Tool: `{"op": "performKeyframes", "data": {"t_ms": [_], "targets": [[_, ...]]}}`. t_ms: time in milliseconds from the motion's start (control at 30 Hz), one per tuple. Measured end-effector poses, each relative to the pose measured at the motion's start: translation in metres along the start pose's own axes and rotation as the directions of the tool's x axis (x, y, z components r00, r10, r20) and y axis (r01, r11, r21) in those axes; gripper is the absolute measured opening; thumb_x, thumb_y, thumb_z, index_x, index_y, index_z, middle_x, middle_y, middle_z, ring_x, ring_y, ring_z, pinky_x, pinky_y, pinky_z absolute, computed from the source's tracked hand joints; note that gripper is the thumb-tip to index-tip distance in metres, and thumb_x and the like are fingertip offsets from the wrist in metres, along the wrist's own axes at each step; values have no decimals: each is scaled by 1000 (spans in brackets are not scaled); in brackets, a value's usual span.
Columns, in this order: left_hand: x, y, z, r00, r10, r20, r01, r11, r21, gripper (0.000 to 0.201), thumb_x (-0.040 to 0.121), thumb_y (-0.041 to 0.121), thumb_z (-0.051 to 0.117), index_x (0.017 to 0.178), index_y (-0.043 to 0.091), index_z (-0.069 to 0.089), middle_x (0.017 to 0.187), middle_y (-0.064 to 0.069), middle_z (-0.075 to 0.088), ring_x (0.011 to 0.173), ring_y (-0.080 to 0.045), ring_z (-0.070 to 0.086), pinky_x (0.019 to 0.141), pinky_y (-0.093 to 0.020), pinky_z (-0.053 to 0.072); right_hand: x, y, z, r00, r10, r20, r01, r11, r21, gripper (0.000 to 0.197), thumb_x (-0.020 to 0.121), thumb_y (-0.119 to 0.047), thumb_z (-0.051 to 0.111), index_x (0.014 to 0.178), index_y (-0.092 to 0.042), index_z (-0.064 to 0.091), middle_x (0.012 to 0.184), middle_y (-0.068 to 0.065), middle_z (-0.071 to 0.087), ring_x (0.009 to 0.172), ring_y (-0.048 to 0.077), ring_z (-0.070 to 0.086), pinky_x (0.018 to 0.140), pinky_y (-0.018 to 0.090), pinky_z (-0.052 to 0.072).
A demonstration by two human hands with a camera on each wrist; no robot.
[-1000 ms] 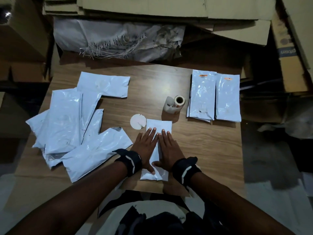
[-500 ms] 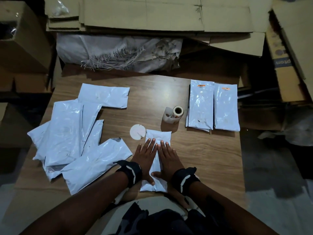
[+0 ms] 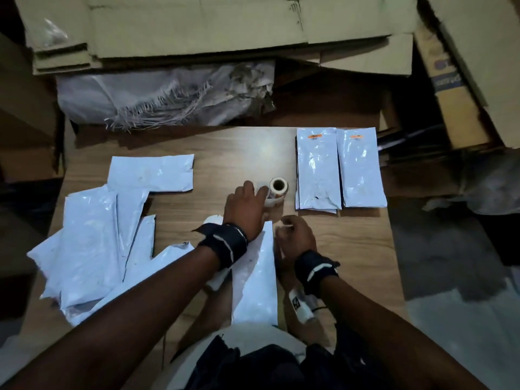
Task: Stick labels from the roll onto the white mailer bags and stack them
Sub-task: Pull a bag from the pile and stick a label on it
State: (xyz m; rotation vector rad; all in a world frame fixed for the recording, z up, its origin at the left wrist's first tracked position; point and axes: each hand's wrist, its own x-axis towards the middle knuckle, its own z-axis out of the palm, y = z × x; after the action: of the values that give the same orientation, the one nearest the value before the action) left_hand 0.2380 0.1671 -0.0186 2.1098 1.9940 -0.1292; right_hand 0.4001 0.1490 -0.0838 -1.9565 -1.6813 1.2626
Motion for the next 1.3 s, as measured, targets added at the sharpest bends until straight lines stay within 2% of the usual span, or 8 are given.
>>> {"op": "performKeyframes", "data": {"t_ms": [200,333,467,667,833,967,1067,1300], "targets": [[30,6,13,992,-65,107,59,997,58,36,82,43,63,116,31,61,122,-9,42,112,-32,44,89,-39,38,28,-24,3,994,62,-85,-66,997,-49,26,85,-32,61,109,-23,63,112,3,65,99,24,63,80,28,48],[39,7,25,981,-101,167,97,995,36,33,86,45,58,114,28,63,122,-9,45,111,-33,46,86,-38,40,37,-34,2,996,56,-75,-62,995,-82,28,82,-25,55,109,-25,64,110,2,67,98,26,64,80,32,52],[47,5,32,969,-109,223,122,991,-46,30,90,36,56,118,29,61,124,-9,42,113,-33,45,86,-39,42,42,-35,0,996,72,-62,-78,992,-99,26,85,-28,56,110,-27,65,110,-1,69,98,25,64,80,30,51],[53,5,32,976,-43,212,61,995,-79,31,87,33,61,118,37,62,121,-7,44,114,-32,43,88,-39,40,43,-34,-1,998,40,-41,-47,983,-180,23,83,-28,57,102,-27,69,98,-1,72,90,26,65,73,28,51],[53,9,32,989,-15,149,9,999,36,28,89,30,55,114,19,57,118,-7,48,111,-30,46,83,-39,40,43,-31,-4,998,-61,-21,51,948,-313,22,87,-27,54,101,-25,70,96,3,71,90,28,63,71,32,50],[54,5,28,984,58,171,-72,994,77,22,87,33,57,108,25,61,117,-7,49,111,-31,46,83,-39,39,44,-31,-10,990,-136,23,133,904,-407,20,90,-33,51,96,-24,69,93,2,69,87,28,63,66,31,47],[55,3,25,977,76,201,-89,994,56,25,84,38,59,107,29,63,116,-7,49,110,-31,46,85,-38,39,43,-34,-12,992,-124,26,124,905,-407,21,86,-35,53,93,-24,69,89,2,70,83,27,63,65,31,48],[57,3,23,971,115,212,-137,986,90,19,88,32,55,103,26,65,117,-7,50,113,-31,44,88,-39,38,45,-37,-11,993,-101,54,114,899,-423,25,87,-40,53,97,-24,71,88,6,71,84,29,64,63,29,42]]}}
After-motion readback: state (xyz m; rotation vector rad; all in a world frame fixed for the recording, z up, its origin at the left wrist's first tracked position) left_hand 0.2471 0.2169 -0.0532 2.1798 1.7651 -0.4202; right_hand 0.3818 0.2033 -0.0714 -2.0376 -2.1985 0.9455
